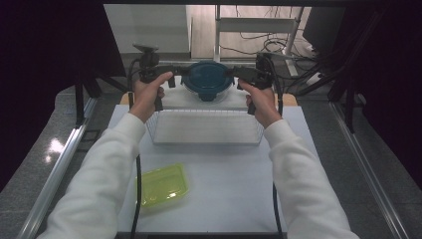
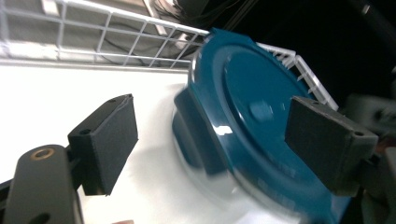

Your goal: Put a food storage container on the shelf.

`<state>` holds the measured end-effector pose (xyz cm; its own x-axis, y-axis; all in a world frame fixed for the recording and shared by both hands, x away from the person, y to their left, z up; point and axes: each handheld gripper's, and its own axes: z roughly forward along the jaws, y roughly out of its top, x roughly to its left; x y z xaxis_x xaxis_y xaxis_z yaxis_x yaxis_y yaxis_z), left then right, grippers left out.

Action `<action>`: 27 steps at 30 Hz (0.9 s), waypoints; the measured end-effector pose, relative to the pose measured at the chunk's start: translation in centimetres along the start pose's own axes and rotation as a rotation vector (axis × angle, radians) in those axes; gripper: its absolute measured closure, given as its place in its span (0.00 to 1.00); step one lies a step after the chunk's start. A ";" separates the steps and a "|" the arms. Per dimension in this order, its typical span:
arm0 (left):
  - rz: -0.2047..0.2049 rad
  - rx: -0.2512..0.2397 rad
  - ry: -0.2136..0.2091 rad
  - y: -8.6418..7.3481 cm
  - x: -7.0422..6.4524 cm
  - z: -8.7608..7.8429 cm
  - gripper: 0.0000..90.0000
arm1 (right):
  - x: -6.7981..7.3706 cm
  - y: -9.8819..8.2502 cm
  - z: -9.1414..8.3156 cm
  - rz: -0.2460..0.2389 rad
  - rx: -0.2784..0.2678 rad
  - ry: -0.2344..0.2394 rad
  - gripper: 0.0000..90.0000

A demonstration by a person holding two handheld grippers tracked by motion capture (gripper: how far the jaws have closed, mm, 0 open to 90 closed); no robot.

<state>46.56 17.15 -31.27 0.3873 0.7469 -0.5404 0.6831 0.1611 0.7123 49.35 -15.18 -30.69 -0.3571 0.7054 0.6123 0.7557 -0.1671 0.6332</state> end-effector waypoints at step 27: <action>0.343 0.061 0.030 -15.7 -3.2 -8.6 0.31 | -1.2 -12.3 -10.9 -0.459 0.002 -0.013 0.20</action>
<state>29.31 17.79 -36.86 0.5829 0.7697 -0.2603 0.5524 -0.1405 0.8216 34.49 -21.50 -34.00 -0.6480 0.7150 0.2625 0.5223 0.1662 0.8364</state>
